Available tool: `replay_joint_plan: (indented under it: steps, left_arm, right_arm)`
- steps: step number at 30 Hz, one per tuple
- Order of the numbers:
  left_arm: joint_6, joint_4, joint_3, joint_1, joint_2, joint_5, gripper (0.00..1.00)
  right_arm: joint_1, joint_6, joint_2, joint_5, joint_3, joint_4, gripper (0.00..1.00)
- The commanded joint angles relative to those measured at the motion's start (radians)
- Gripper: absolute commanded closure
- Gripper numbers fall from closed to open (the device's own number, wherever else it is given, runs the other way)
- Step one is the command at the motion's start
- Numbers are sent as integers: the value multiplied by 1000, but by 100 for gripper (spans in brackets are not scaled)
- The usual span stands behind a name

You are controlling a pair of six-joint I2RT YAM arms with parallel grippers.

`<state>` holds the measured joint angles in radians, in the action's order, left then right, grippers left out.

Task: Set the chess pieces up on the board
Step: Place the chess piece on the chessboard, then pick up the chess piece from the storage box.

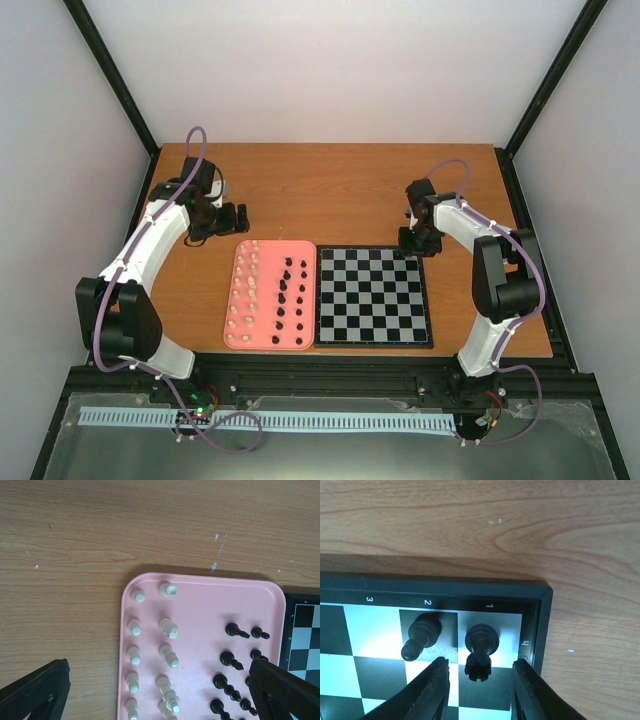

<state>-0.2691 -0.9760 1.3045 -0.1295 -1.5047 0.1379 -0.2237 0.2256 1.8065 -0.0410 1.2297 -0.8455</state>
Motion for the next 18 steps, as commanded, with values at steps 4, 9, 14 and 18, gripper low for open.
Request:
replay_joint_plan:
  steps: [4, 9, 14, 18]
  left_arm:
    - [-2, 9, 13, -4, 3, 0, 0]
    - [-4, 13, 13, -4, 0, 6, 0]
    - [-11, 11, 19, -4, -7, 4, 0]
    - [-13, 3, 25, -4, -6, -11, 0]
  right_arm:
    - [6, 3, -71, 35, 57, -73, 61]
    - [-11, 8, -123, 72, 157, -125, 58]
    - [-134, 14, -53, 34, 314, -163, 58]
    - [-304, 42, 75, -5, 451, -160, 57]
